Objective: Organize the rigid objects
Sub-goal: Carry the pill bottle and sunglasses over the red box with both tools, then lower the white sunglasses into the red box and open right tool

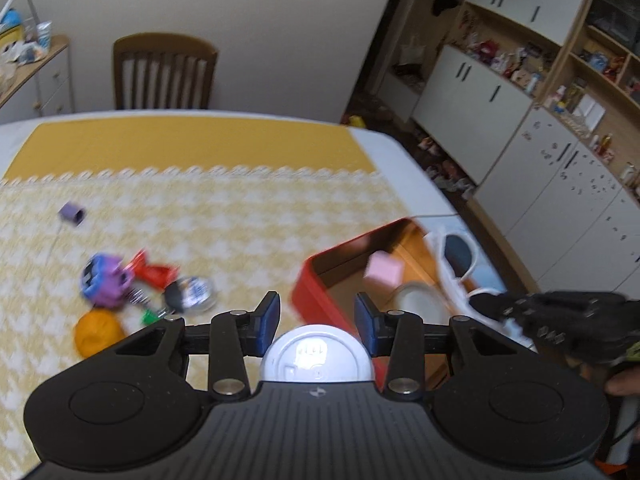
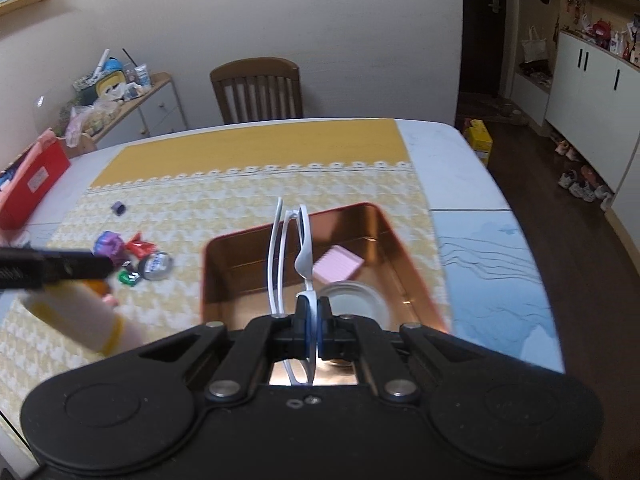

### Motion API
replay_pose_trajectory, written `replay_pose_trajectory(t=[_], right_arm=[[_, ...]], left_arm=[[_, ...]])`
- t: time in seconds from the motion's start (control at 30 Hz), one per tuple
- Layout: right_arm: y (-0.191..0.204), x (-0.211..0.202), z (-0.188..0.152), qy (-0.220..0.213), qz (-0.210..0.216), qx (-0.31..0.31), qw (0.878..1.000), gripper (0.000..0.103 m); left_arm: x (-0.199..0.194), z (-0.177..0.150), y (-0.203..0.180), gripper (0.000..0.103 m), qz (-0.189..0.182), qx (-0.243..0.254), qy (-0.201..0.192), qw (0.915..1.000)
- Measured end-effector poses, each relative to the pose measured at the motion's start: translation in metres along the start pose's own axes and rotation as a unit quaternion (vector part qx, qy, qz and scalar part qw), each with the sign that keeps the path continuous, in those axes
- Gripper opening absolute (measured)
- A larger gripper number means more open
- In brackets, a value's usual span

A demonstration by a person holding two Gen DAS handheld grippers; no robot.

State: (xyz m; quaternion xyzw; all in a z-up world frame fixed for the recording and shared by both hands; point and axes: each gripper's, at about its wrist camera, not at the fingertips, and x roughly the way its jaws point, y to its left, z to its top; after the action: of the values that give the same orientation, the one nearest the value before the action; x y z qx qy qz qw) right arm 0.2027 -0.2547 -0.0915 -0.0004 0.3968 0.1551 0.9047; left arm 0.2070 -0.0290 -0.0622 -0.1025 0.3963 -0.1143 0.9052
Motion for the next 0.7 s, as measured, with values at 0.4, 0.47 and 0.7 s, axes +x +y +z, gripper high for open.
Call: replay_pose_trajectory(t=[0.4, 0.47, 0.7], right_arm=[[-0.029, 0.029, 0.004, 0.021, -0.049, -0.03, 0.998, 0.002], [-0.028, 0.037, 0.006, 0.029, -0.054, -0.043, 0.997, 0.002], [-0.025, 0.055, 0.008, 0.049, -0.067, -0.078, 0.994, 0.002]], left_arm=[[0.043, 0.036, -0.067, 0.039, 0.004, 0.071, -0.036, 0.9968], [0.057, 0.039, -0.076, 0.038, 0.014, 0.088, -0.036, 0.9954], [0.097, 0.04, -0.084, 0.038, 0.043, 0.105, -0.019, 0.9933]])
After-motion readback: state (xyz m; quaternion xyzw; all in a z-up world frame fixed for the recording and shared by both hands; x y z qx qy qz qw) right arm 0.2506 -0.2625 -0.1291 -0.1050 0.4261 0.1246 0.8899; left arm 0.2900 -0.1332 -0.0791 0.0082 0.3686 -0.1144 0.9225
